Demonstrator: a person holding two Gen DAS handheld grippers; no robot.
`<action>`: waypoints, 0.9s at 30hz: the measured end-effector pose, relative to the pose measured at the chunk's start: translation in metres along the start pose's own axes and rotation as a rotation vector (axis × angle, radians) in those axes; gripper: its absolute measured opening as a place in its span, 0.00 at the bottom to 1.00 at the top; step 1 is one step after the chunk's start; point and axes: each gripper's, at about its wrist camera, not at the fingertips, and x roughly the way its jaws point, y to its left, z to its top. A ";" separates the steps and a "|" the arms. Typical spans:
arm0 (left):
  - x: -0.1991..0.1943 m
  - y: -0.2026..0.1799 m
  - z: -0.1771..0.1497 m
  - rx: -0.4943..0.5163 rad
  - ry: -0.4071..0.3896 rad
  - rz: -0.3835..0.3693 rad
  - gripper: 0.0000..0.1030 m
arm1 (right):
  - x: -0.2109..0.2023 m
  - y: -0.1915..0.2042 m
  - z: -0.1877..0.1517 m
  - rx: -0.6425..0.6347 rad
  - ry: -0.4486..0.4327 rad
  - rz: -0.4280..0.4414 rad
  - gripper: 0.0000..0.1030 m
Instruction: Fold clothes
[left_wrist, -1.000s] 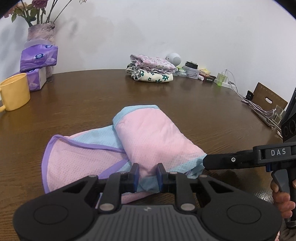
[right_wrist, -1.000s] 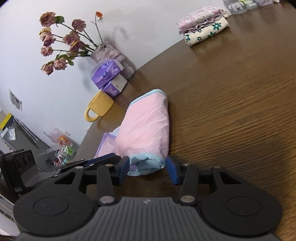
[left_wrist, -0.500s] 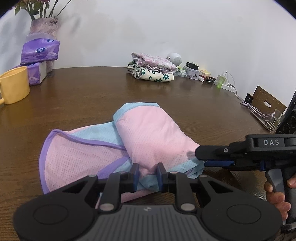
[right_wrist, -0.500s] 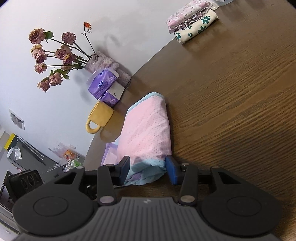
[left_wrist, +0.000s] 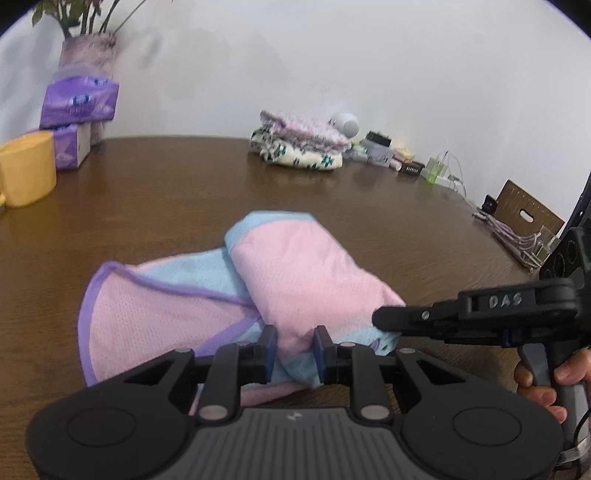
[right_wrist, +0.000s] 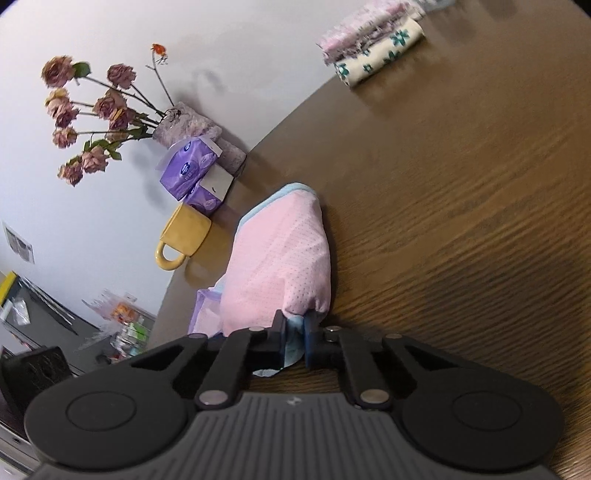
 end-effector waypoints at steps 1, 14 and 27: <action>-0.002 -0.004 0.002 0.020 -0.011 -0.011 0.22 | -0.001 0.002 0.000 -0.017 -0.004 -0.009 0.07; 0.011 -0.083 -0.009 0.437 -0.017 0.064 0.38 | -0.014 0.024 0.011 -0.112 -0.027 0.002 0.07; 0.021 -0.085 -0.011 0.419 -0.012 0.128 0.08 | -0.016 0.005 0.010 -0.035 -0.045 0.020 0.48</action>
